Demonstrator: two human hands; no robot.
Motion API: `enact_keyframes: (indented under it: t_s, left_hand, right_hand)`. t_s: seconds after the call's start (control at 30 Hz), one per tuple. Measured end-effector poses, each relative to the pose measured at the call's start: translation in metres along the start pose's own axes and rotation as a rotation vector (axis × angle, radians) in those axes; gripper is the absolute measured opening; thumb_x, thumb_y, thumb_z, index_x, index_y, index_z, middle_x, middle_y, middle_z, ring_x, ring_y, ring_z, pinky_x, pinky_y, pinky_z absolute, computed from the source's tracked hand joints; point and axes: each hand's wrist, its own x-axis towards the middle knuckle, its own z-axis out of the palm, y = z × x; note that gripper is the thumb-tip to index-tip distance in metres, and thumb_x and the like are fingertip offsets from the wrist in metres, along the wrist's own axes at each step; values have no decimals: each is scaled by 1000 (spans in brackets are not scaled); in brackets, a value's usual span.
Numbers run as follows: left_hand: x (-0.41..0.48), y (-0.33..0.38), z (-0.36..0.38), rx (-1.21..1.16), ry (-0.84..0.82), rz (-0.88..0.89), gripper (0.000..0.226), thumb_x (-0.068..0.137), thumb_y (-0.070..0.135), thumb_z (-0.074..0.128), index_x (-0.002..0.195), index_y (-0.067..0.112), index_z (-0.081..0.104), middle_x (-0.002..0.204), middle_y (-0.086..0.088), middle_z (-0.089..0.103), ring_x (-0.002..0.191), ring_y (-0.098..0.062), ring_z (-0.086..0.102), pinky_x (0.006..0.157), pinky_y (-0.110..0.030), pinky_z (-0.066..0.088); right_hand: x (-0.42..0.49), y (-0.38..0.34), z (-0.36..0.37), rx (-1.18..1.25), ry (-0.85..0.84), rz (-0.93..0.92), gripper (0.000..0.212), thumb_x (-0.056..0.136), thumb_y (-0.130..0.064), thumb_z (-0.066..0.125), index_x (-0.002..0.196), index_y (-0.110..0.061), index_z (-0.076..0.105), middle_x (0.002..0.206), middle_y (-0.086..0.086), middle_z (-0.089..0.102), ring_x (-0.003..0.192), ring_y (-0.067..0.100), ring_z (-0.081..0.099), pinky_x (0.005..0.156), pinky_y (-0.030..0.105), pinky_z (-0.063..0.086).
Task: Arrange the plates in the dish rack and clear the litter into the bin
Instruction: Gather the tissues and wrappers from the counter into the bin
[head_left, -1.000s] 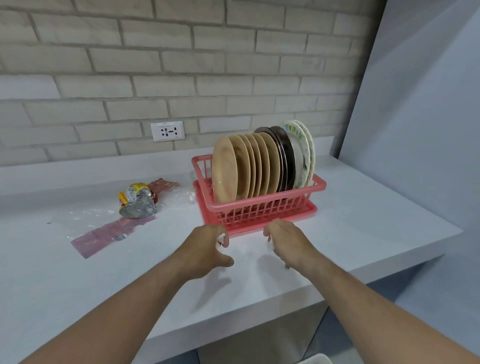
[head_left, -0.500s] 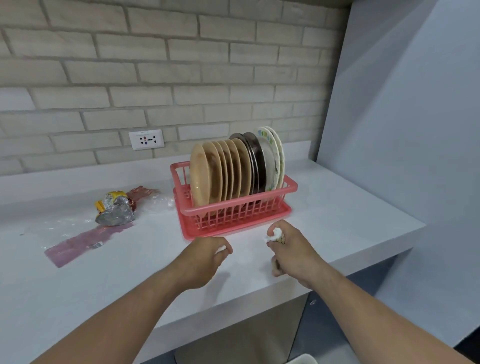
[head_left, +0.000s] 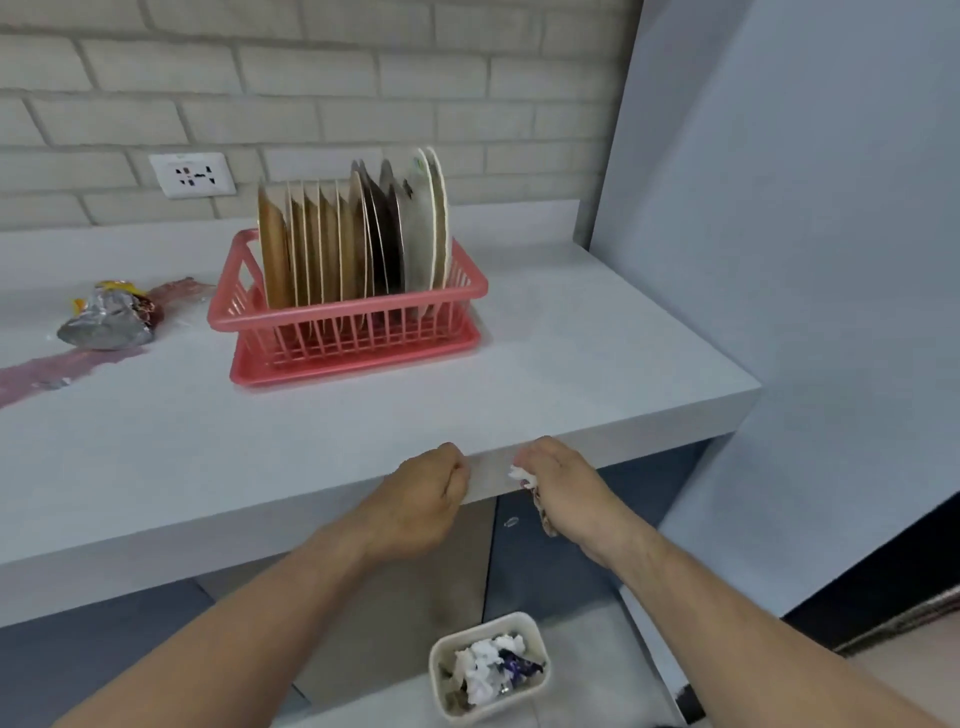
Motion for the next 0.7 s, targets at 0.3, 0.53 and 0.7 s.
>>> enact_keyframes:
  t_s: [0.3,0.53,0.7]
  left_hand:
    - [12,-42,133,16,-105,-24,20,99,22,34,87,18,50,91,2,50,85,-13,48,78,-26,39]
    - [4,-142,262,43,-271,-104,22,102,25,31,105,19,52,106,2,47,97,-11,46,84,-16,32]
    - [3,-225,361,120,-316,-136,26,100,23,37,117,15,54,116,-3,51,108,-19,49,94,-25,37]
  right_hand:
    - [16,129,-9,16,-11,235,11,92,-17,49,93,-17,60,85,6,58,58,18,52,56,29,44]
    - [41,274,28,1,48,325,14,84,-14,61,92,-24,69,83,0,68,74,18,66,73,33,56]
    - [70,388,68,13,73,336,22,79,-9,66,91,-26,71,82,-5,68,76,13,62,68,23,49]
